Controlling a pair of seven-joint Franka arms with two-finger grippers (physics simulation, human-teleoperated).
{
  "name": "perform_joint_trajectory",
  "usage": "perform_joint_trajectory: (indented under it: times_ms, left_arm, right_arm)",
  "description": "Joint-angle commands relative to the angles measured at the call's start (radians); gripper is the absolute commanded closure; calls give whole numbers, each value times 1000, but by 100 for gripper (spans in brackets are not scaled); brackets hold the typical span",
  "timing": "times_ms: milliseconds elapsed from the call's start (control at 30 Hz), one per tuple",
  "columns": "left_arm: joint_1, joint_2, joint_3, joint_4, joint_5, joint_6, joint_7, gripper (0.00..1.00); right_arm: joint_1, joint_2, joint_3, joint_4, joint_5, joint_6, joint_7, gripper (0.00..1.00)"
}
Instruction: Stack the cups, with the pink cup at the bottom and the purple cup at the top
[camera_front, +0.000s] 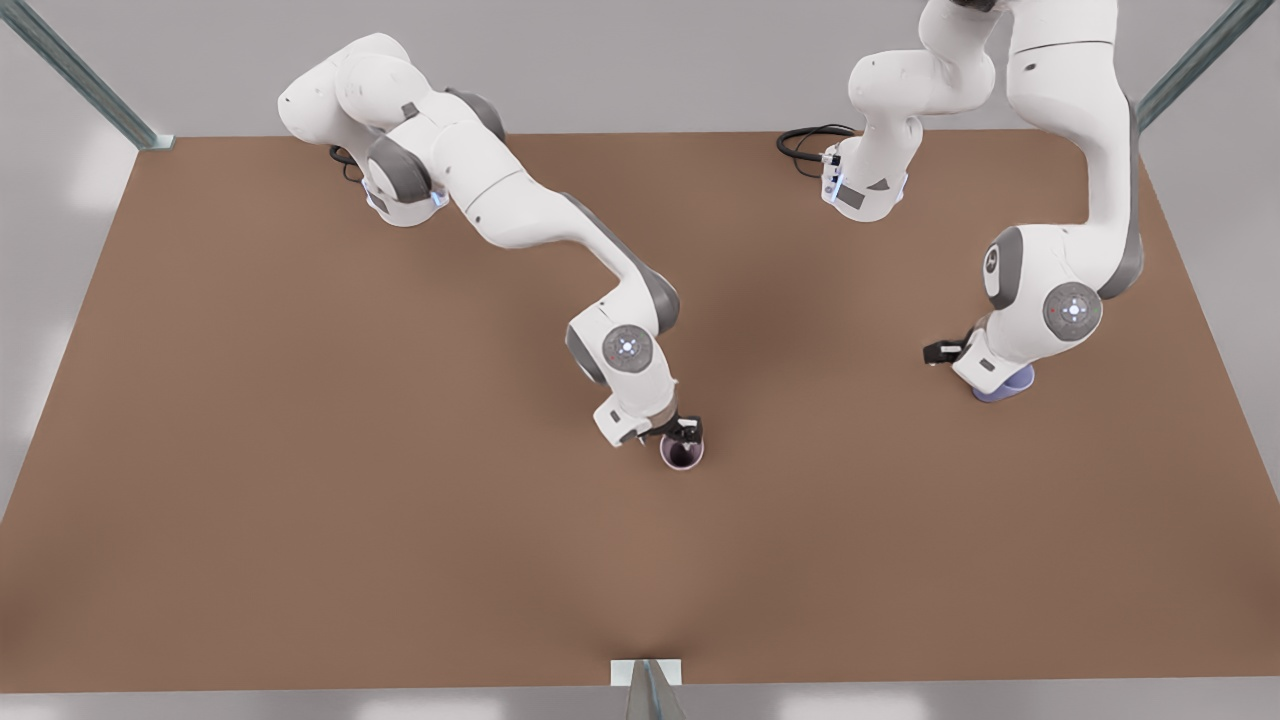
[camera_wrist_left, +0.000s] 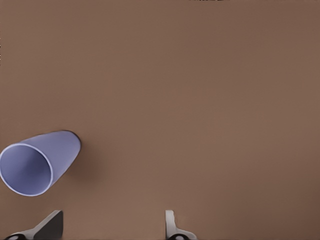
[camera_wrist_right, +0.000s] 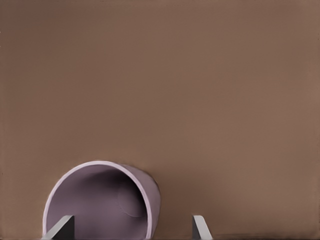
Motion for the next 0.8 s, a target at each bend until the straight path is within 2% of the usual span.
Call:
perform_joint_trajectory:
  times_ms: [0,100,167,200,233,267,300,333,367,400,433,467,500,533,600,767]
  left_arm:
    - [12,29,28,-19,1,267,-87,0]
    - [19,71,91,-34,2,298,-12,0]
    - [19,72,112,-100,2,387,28,0]
    - [19,72,118,-108,2,390,28,0]
    - [19,74,129,-109,2,390,32,0]
    - [19,83,144,-109,2,399,61,0]
    - [19,97,155,-109,2,417,86,0]
    - [20,104,169,-109,2,422,115,0]
    - [20,106,172,-109,2,421,118,0]
    - [20,108,175,-111,2,421,118,0]
    - [20,108,175,-109,2,421,121,0]
    - [20,114,183,-111,2,419,134,0]
    - [20,117,183,-111,2,419,134,0]
    - [20,118,183,-111,2,416,134,0]
    - [20,126,183,-114,1,404,132,0]
    - [20,121,183,-152,1,405,134,0]
  right_arm:
    - [7,-19,-4,-14,1,-1,211,10]
    - [0,-145,-15,-77,3,-8,203,7]
    - [-25,-338,-27,-238,4,-18,135,2]
    - [-65,-393,-29,-241,4,-101,113,0]
    - [-131,-498,-32,-307,1,-193,-23,0]
    - [-219,-663,-58,-509,-5,-199,-242,0]
    - [-339,-760,-70,-617,-6,-207,-521,0]
    - [-437,-808,-118,-605,-6,-364,-721,0]
    - [-538,-828,-112,-593,-5,-479,-775,0]
    - [-652,-828,-109,-586,-8,-630,-974,0]
    - [-707,-831,-104,-547,-8,-638,-1045,0]
    - [-822,-855,2,-534,-11,-650,-1039,0]
    - [-853,-880,43,-534,-41,-649,-1015,0]
    - [-810,-884,51,-528,-124,-655,-935,0]
    - [-783,-877,52,-507,-129,-712,-904,0]
    - [-784,-828,52,-461,-131,-712,-876,0]
